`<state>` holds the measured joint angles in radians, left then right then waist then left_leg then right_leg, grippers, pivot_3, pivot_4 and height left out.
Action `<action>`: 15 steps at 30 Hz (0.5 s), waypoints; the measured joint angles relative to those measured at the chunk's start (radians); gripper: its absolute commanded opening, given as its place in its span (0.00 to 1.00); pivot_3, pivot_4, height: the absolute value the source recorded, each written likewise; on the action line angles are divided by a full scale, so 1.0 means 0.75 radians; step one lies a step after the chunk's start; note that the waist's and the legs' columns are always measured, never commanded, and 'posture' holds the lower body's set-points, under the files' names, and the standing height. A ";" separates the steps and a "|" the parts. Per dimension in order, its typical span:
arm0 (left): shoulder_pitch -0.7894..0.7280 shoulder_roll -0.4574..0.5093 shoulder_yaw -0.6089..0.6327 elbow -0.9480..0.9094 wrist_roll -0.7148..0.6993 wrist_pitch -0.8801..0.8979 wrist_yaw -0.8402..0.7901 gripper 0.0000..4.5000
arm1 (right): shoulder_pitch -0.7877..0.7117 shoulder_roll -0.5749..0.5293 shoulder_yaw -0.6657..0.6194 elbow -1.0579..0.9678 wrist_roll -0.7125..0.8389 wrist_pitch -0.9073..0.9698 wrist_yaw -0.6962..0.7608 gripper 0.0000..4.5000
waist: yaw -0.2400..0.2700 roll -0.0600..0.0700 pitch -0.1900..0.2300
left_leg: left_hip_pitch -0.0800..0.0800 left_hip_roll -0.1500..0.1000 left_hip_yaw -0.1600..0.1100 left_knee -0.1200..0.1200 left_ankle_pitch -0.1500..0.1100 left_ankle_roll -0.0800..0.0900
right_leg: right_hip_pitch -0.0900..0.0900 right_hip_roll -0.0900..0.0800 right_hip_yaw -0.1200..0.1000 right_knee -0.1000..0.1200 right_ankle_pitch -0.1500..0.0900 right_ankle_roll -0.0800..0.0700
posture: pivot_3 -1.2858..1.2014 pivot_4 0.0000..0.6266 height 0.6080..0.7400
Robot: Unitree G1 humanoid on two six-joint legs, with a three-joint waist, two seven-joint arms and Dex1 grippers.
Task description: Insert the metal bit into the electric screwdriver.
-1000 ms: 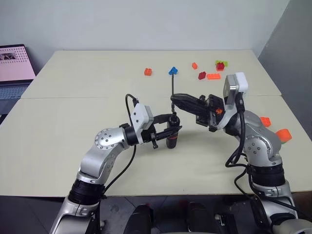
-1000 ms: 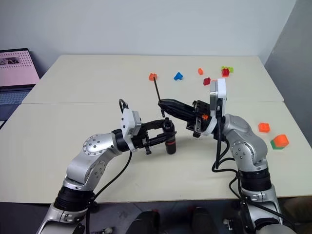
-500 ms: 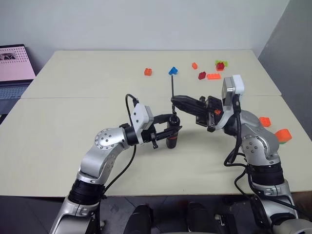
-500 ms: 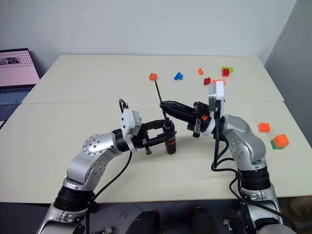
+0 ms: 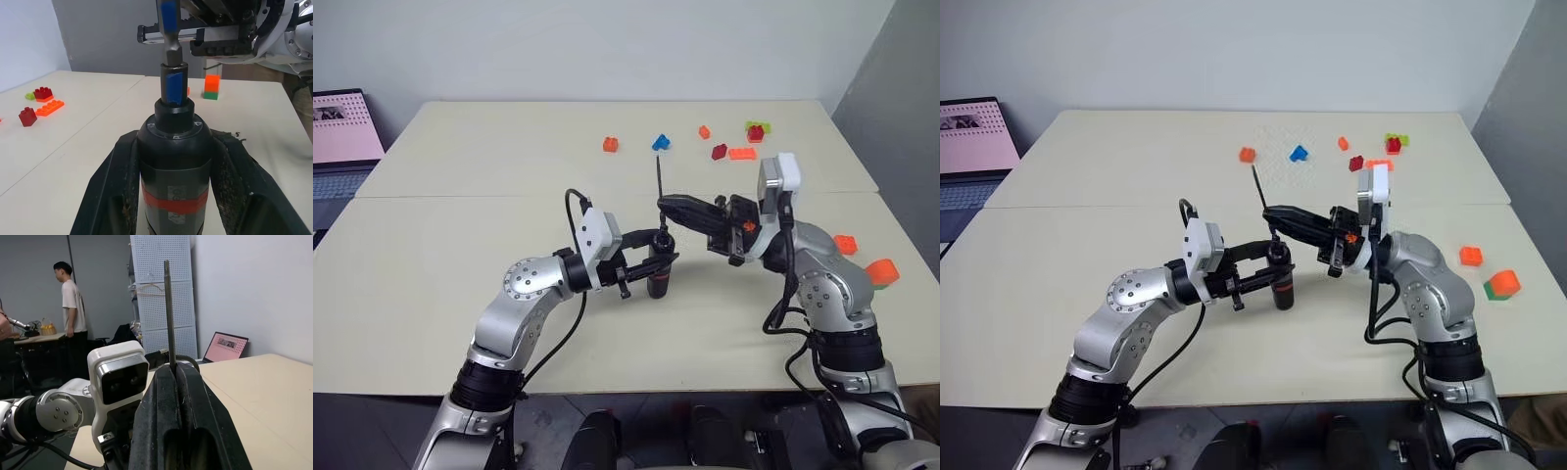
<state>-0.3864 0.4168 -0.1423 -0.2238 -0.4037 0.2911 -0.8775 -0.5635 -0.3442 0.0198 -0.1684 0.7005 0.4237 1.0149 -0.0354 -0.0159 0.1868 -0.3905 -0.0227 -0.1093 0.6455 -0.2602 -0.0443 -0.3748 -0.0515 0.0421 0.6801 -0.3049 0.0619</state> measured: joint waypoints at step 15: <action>0.000 0.000 -0.002 0.000 0.005 0.000 -0.004 0.36 | 0.008 -0.013 -0.001 0.020 -0.013 -0.037 0.046 0.00 | 0.000 0.000 0.000 | 0.003 0.000 0.000 0.000 0.000 0.000 | 0.003 0.000 0.000 0.000 0.000 0.000 | 0.52 0.24 1.00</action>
<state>-0.3864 0.4168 -0.1441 -0.2238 -0.3997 0.2909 -0.8802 -0.5573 -0.3542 0.0189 -0.1531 0.6904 0.3955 1.0494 -0.0353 -0.0160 0.1868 -0.3882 -0.0227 -0.1092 0.6453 -0.2602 -0.0443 -0.3729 -0.0515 0.0422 0.6800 -0.3049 0.0619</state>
